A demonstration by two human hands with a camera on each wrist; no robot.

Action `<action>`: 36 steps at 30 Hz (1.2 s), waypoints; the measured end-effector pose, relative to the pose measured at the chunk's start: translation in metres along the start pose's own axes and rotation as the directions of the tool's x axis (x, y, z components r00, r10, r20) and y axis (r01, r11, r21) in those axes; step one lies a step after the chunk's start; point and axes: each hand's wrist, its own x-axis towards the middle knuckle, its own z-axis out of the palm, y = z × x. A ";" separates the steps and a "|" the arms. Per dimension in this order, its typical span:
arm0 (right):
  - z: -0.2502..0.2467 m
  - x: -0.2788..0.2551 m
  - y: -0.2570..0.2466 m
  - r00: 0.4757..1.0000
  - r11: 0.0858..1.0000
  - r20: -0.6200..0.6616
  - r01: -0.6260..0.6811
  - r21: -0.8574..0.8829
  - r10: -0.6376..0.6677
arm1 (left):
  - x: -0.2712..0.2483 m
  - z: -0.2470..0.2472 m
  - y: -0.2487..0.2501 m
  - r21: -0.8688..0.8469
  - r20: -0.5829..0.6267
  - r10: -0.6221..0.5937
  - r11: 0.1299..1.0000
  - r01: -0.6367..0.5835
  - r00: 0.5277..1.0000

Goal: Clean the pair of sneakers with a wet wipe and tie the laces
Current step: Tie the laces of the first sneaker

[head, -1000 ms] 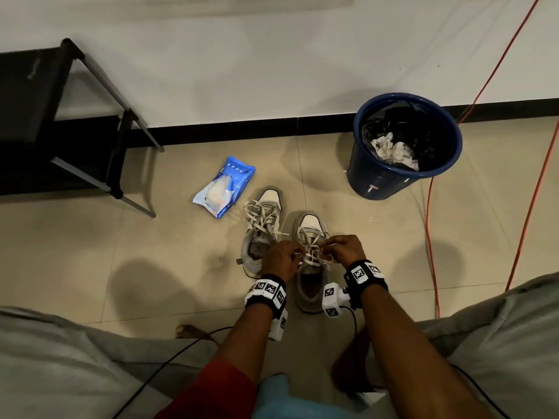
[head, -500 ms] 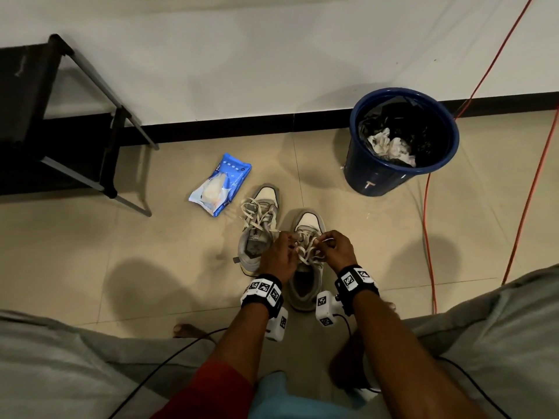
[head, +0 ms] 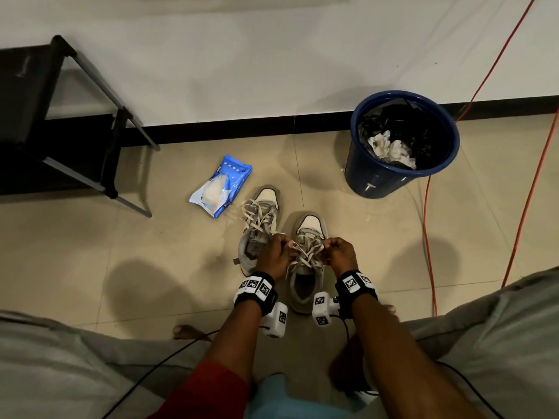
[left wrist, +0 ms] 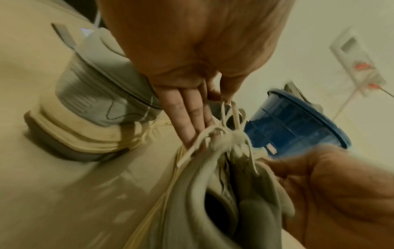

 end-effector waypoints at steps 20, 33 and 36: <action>-0.003 -0.003 0.002 0.983 0.993 0.164 0.091 -0.076 -0.078 | -0.003 -0.011 0.012 -0.167 -0.017 -0.090 0.982 0.086 0.996; -0.001 0.000 -0.002 0.999 0.999 0.019 -0.037 0.019 0.036 | 0.001 -0.007 -0.002 -0.249 -0.057 -0.161 0.958 0.142 0.985; -0.003 -0.004 -0.003 0.996 0.996 0.050 -0.072 0.044 0.069 | -0.003 -0.007 0.009 -0.132 -0.045 -0.107 0.986 0.100 0.993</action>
